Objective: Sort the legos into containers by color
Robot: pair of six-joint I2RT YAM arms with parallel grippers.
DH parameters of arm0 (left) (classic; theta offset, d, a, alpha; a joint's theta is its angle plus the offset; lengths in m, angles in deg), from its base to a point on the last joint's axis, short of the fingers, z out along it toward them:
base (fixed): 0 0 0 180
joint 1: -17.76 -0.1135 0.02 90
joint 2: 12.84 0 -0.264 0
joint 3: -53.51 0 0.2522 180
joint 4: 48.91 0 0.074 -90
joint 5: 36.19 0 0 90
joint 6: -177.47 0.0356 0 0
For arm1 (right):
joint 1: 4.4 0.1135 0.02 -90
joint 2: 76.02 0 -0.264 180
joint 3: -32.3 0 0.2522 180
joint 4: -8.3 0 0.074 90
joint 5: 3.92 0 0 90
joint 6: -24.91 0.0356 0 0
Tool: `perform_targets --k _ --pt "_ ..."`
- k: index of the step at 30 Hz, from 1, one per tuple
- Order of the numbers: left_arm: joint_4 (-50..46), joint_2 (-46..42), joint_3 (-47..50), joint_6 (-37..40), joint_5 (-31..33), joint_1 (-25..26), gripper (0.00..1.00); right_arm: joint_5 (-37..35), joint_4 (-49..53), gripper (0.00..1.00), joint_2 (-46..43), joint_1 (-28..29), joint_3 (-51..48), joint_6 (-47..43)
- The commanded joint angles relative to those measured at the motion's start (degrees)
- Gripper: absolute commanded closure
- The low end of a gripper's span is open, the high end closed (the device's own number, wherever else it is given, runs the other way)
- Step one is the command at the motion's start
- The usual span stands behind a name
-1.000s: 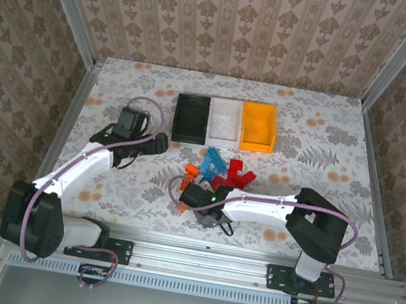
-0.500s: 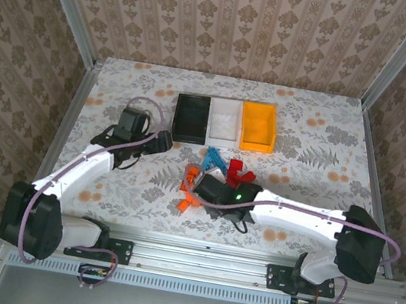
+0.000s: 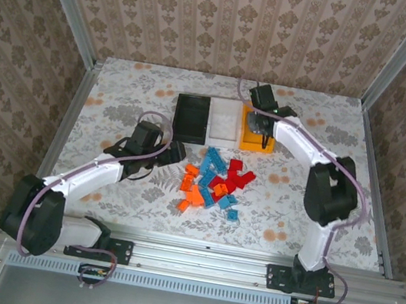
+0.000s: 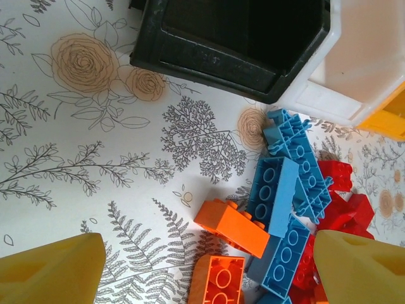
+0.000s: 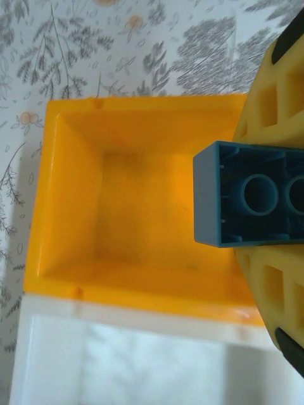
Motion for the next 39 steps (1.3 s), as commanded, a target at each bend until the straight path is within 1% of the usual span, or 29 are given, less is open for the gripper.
perform_targets --k 1,5,6,7,8,12,16,18,20,23,25,28,31,34,36,39 --pt "-0.9 -0.5 -1.1 -0.8 -1.4 -0.3 0.12 3.6 3.1 0.68 6.2 -1.4 6.7 -1.9" --pt "-0.4 -0.9 0.4 -0.8 -2.1 -0.5 0.12 4.6 4.7 0.66 11.4 -2.7 12.5 -1.8" --pt "-0.3 -0.8 0.5 -0.7 -2.7 -0.7 0.12 5.1 5.4 0.63 12.2 -2.6 13.7 -2.0" --pt "-0.1 -0.7 0.5 -0.5 -3.6 -0.7 0.12 5.3 6.0 0.56 12.5 -2.6 14.5 -2.1" --pt "0.1 -0.5 0.4 -0.3 -4.3 -0.8 0.12 5.0 6.4 0.53 12.3 -2.3 14.9 -2.2" --pt "-1.6 0.6 -2.0 1.6 -6.5 -1.0 0.12 3.8 5.7 0.46 7.8 -0.8 13.5 -2.3" --pt "-4.4 0.8 -4.1 1.5 -7.0 -0.9 0.12 2.4 4.8 0.47 1.2 1.2 10.1 -1.3" --pt "-5.5 0.1 -4.5 0.6 -6.9 -1.0 0.12 2.4 3.2 0.48 -3.5 2.8 5.8 -0.3" --pt "-5.7 -1.1 -3.9 -0.1 -6.3 -0.8 0.13 1.8 1.5 0.48 -8.7 5.4 -0.7 0.7" --pt "-5.3 -3.4 -1.4 -3.2 -3.6 -0.8 0.13 0.7 0.2 0.47 -17.2 11.0 -12.3 4.0" --pt "-5.7 -4.4 -0.3 -5.6 -2.6 -0.9 0.13 -1.5 0.2 0.43 -23.1 15.7 -21.3 7.5" --pt "-6.7 -6.0 0.3 -7.4 -2.5 -0.8 0.13 -1.8 0.6 0.37 -30.2 21.3 -32.2 14.0" --pt "-6.4 -8.5 3.0 -10.2 -2.0 0.0 0.13 -2.4 1.4 0.30 -35.9 25.8 -40.2 19.7" --pt "-5.1 -12.1 7.0 -13.2 -1.7 1.1 0.13 -1.3 0.7 0.24 -38.5 29.5 -45.4 23.6" --pt "-4.0 -15.0 9.9 -14.9 -1.1 2.4 0.13 -1.0 0.3 0.21 -38.5 30.4 -47.0 24.8" --pt "-4.6 -19.2 12.4 -16.2 -0.6 3.7 0.13 0.9 -1.6 0.20 -37.8 30.6 -48.5 26.5"
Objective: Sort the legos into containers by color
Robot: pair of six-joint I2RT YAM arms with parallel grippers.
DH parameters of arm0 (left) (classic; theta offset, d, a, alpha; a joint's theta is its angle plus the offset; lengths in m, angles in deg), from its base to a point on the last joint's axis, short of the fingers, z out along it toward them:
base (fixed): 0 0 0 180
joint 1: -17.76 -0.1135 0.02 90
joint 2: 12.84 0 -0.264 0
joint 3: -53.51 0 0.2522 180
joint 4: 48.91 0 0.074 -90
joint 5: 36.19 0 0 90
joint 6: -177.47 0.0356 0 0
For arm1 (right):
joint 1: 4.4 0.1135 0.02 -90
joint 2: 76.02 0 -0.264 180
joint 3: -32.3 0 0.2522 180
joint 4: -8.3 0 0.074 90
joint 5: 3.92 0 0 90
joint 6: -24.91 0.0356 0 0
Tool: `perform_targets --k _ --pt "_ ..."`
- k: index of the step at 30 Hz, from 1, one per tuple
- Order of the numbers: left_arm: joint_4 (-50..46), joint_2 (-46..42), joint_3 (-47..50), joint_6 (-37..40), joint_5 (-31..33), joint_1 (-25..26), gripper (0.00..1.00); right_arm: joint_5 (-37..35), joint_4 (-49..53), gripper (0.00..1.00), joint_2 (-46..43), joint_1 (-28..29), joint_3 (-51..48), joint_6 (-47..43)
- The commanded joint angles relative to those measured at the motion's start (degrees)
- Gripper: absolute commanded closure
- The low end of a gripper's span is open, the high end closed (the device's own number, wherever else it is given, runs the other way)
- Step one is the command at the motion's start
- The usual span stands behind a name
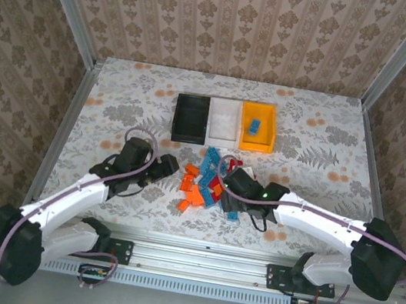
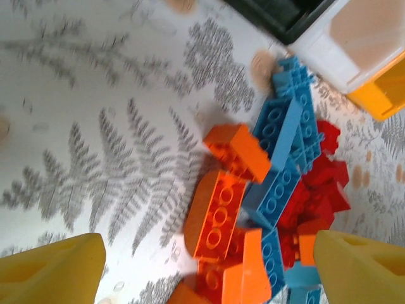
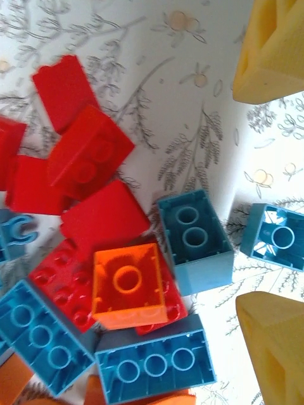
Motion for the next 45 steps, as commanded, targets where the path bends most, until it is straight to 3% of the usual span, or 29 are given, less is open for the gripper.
perform_targets --k 1,13,18,24,30,33,37,41,45 --pt "-0.9 -4.3 1.5 -3.3 1.2 1.2 0.13 0.9 -2.6 0.20 -0.2 0.3 -1.6 5.8" --pt "-3.0 -5.6 1.5 2.0 -1.5 1.0 0.08 -1.8 -3.8 0.38 13.2 7.1 -1.2 19.0" --pt "-2.7 -6.6 2.3 2.1 -1.4 0.6 0.08 -4.5 -3.6 0.59 14.7 8.3 -1.7 22.0" --pt "-2.2 -6.1 0.6 3.0 -1.1 -0.6 0.08 -10.0 0.4 0.72 9.7 9.7 -2.1 24.1" --pt "-0.7 -2.8 -2.1 3.8 -1.1 -1.3 0.08 -14.4 5.7 0.74 -0.5 8.9 -3.7 22.4" --pt "0.7 0.1 -3.5 4.0 -1.6 -1.5 0.05 -13.4 5.3 0.74 -6.0 2.6 -2.9 15.0" --pt "6.7 6.8 -5.0 3.7 -5.4 -2.7 0.03 -7.0 -2.1 0.73 -6.4 -12.9 1.3 1.8" --pt "16.1 15.2 -7.4 2.1 -15.0 -7.1 0.02 0.2 -8.1 0.73 6.2 -22.7 11.6 -6.6" --pt "23.4 20.6 -10.2 -1.6 -22.4 -10.5 0.03 3.6 -8.9 0.73 20.4 -26.2 23.7 -10.7"
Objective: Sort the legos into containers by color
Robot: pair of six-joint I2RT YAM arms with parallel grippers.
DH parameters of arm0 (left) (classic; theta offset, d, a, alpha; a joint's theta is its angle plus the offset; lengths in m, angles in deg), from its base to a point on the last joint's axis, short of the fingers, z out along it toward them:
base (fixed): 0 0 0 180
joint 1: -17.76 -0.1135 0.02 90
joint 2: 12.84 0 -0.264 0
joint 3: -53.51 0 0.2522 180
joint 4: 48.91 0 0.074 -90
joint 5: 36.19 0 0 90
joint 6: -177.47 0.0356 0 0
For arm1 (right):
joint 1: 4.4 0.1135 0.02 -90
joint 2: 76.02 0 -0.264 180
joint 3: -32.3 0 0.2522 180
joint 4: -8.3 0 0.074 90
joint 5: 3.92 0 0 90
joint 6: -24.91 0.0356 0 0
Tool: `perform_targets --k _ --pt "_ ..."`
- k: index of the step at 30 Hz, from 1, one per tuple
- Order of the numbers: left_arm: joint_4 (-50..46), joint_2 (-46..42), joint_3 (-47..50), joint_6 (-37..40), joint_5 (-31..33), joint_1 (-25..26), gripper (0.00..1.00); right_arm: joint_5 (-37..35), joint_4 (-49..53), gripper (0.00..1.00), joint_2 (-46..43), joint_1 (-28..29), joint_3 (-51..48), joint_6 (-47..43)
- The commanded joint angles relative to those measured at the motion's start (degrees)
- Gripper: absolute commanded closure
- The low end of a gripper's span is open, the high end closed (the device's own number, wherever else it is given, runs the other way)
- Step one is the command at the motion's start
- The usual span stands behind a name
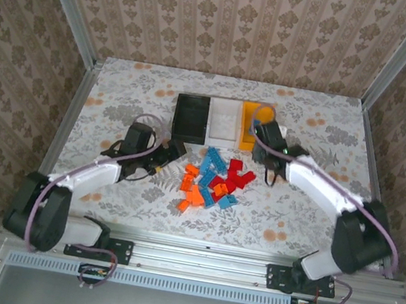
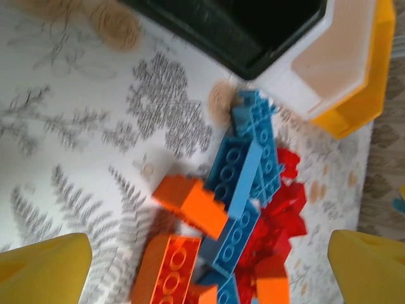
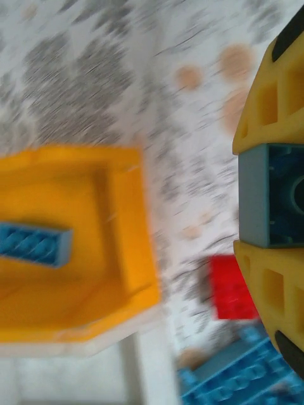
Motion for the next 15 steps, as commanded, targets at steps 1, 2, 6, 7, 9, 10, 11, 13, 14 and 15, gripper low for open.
perform_targets --k 1,2,6,7,9,10,11,13,14,15 --pt "7.2 1.9 -4.3 -1.8 -8.7 -2.2 0.03 5.1 -2.5 0.73 10.1 -2.0 8.7 -7.6" --pt "5.1 2.0 -5.5 -0.6 -8.5 -2.4 0.03 5.3 -2.2 0.73 13.1 -2.8 11.7 -7.8" --pt "0.1 1.6 -7.0 3.2 -7.9 -2.9 0.02 6.2 -0.6 0.73 21.4 -4.8 19.9 -8.8" --pt "-0.1 1.3 -6.5 3.5 -7.8 -3.0 0.02 6.2 0.0 0.73 23.0 -5.1 21.7 -9.1" --pt "-0.1 0.6 -5.5 3.8 -7.5 -3.2 0.02 6.2 0.3 0.72 25.0 -5.7 23.9 -9.7" --pt "-0.1 0.5 -5.3 4.1 -7.4 -3.2 0.02 6.6 0.5 0.71 26.2 -6.0 24.9 -9.9" --pt "-0.3 0.4 -5.2 4.6 -7.4 -3.3 0.02 6.5 1.0 0.71 27.2 -6.3 26.0 -10.2" --pt "-1.4 0.4 -5.6 5.6 -7.4 -3.3 0.02 6.2 1.2 0.69 28.5 -6.8 27.3 -10.6" --pt "-1.9 0.6 -5.9 6.2 -7.5 -3.4 0.02 6.7 1.3 0.66 29.1 -7.0 27.9 -10.7" --pt "-2.4 0.8 -6.3 6.6 -7.6 -3.3 0.02 7.0 2.0 0.64 29.8 -7.2 28.8 -10.7"
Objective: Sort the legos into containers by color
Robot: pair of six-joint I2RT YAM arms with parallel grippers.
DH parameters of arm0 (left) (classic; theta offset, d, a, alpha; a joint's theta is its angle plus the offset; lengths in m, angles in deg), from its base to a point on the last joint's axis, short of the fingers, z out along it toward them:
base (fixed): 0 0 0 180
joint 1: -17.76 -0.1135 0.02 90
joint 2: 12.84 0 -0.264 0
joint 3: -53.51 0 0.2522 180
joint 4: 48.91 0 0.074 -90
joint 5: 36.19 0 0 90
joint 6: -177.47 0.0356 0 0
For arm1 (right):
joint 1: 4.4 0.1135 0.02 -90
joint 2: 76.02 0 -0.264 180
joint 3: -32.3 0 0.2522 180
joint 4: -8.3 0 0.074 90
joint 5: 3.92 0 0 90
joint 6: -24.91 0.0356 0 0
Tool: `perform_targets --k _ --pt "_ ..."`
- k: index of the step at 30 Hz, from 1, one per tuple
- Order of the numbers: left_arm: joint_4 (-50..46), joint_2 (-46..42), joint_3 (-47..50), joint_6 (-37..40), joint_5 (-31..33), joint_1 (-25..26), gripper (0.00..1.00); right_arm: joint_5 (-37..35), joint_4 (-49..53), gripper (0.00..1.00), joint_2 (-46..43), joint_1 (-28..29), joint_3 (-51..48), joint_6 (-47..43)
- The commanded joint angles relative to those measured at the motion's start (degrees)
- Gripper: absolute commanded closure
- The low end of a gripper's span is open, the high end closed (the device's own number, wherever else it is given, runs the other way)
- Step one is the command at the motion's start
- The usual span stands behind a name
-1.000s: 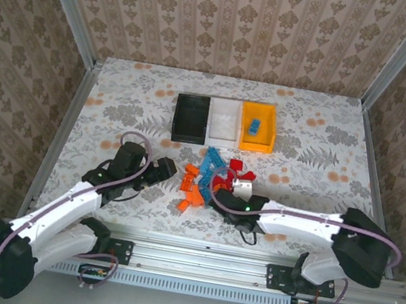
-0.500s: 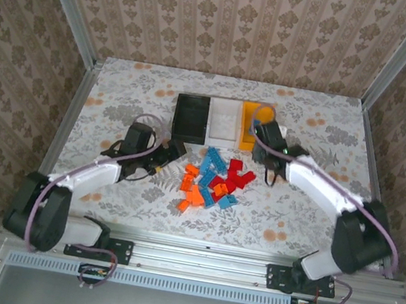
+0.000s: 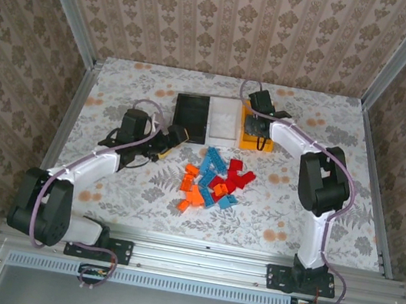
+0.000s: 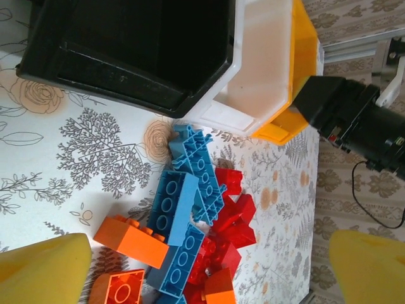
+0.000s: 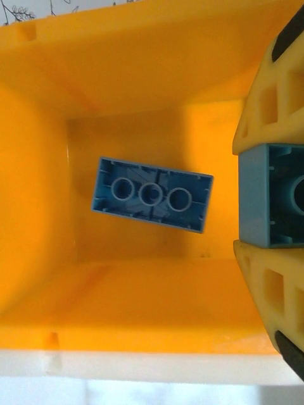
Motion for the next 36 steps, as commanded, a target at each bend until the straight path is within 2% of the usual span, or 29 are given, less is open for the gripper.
perform_targets --k 1,5,10,13,16,19,25,27,30,36 --pt "-2.6 -0.1 -0.9 3.5 -1.6 -0.2 0.02 1.3 3.2 0.60 2.7 -0.6 3.6 -2.0" --pt "-6.6 0.9 -2.8 6.8 -0.8 0.8 0.03 1.4 2.8 0.54 1.5 -0.6 3.4 -2.3" --pt "-15.0 0.0 -4.1 12.6 5.1 4.4 0.07 1.0 2.7 0.52 -2.4 -0.5 2.1 -2.4" --pt "-21.3 -0.5 -5.5 16.5 11.9 9.0 0.11 1.6 0.1 0.52 -8.3 0.4 -3.1 -0.9" --pt "-24.5 0.1 -6.2 18.0 16.0 12.4 0.21 3.0 -4.0 0.54 -15.5 1.8 -11.5 1.5" --pt "-24.5 0.5 -5.1 18.5 18.7 15.5 0.25 6.8 -7.4 0.57 -20.5 2.4 -18.8 3.7" --pt "-24.5 4.9 -6.9 19.4 20.0 20.2 0.22 7.4 -8.2 0.57 -26.8 3.7 -27.8 4.4" --pt "-24.1 7.3 -7.8 19.5 20.4 20.9 0.22 7.5 -8.4 0.57 -28.2 3.9 -29.9 4.6" --pt "-23.7 10.0 -8.0 18.5 23.5 21.1 0.34 7.6 -8.0 0.57 -30.1 4.2 -32.3 4.8" --pt "-19.2 12.7 -8.1 18.8 22.9 21.2 0.34 6.7 -7.0 0.57 -34.2 4.7 -35.3 4.5"
